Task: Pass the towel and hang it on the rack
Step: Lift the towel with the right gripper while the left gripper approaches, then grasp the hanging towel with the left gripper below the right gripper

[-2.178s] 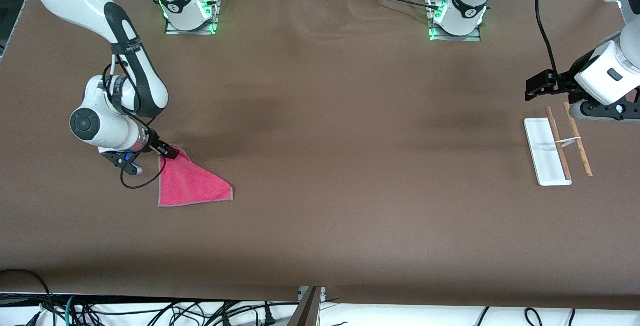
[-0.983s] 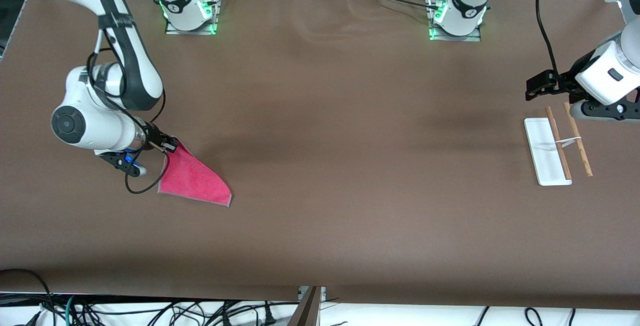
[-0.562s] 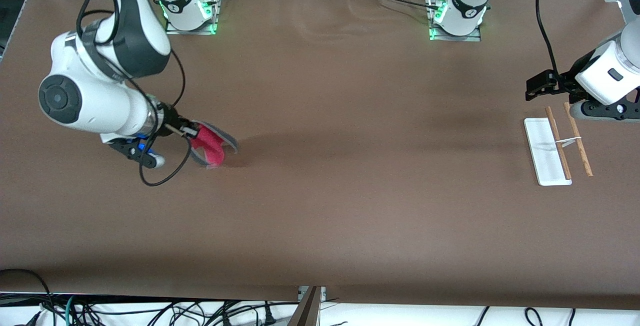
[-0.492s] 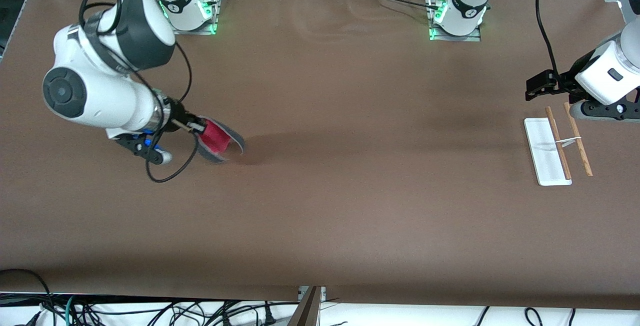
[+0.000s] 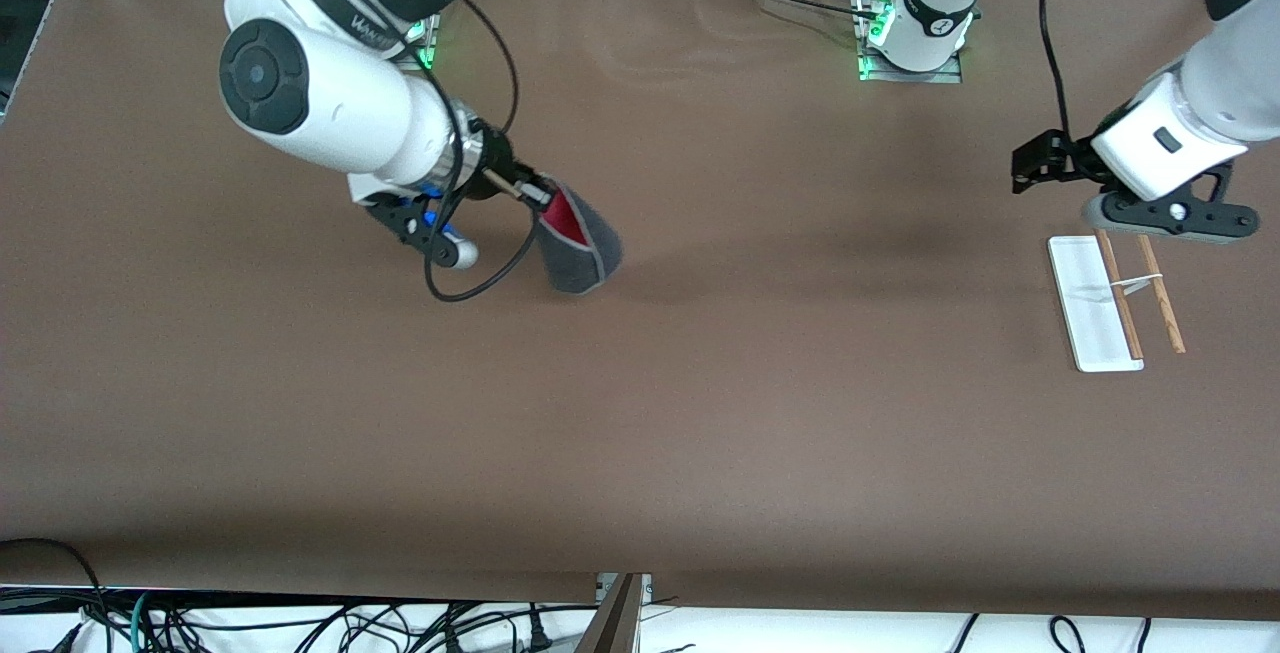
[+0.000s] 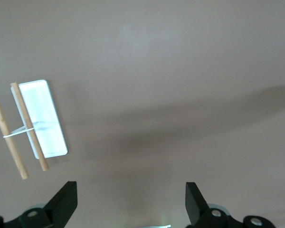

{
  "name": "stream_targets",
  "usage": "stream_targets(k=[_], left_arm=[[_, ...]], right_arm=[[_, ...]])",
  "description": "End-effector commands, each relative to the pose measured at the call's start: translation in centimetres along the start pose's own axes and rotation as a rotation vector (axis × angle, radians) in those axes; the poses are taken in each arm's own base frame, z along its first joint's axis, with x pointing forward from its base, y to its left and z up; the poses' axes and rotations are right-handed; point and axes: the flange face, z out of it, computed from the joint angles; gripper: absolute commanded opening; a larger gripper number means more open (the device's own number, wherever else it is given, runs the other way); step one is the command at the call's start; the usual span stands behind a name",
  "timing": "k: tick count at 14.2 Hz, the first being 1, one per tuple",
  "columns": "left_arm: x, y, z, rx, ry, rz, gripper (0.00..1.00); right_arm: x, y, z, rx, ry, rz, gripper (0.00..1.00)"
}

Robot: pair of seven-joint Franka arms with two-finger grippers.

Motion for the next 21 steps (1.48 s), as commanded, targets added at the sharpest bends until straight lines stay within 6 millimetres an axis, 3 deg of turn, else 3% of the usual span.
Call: stream_targets(k=[1,5,8,12,14,19,21], left_arm=[[0.4,2.2,0.3,-0.088,-0.02,0.05,1.0],[1.3,4.2,1.2,-0.208,-0.008,0.274,1.0],[2.0,5.6,3.0,-0.359,0.0,0.496,1.0],[2.6,8.9,4.3,-0.433,0.019,0.698,1.0],[3.5,10.5,6.3,-0.559,0.026,0.82,1.0],[5.2,12.5,8.8,-0.696,0.099,1.019,1.0],[6.0,13.2,9.9,-0.791,0.168,1.11,1.0]], right_arm=[[-2.3,-2.7,-0.6,0.085,-0.067,0.092,0.0],[-8.0,-5.4,1.5,0.176,-0.062,0.164,0.0],[-10.7,-7.0,2.1,0.268,-0.099,0.253,0.0],[-11.1,-7.5,1.4,0.327,-0.17,0.342,0.0],[-11.0,-7.7,1.1,0.354,-0.177,0.364,0.0],[-12.6,-8.2,1.2,0.38,-0.207,0.43,0.0],[-13.5,-8.4,-0.1,0.411,-0.229,0.459,0.0]])
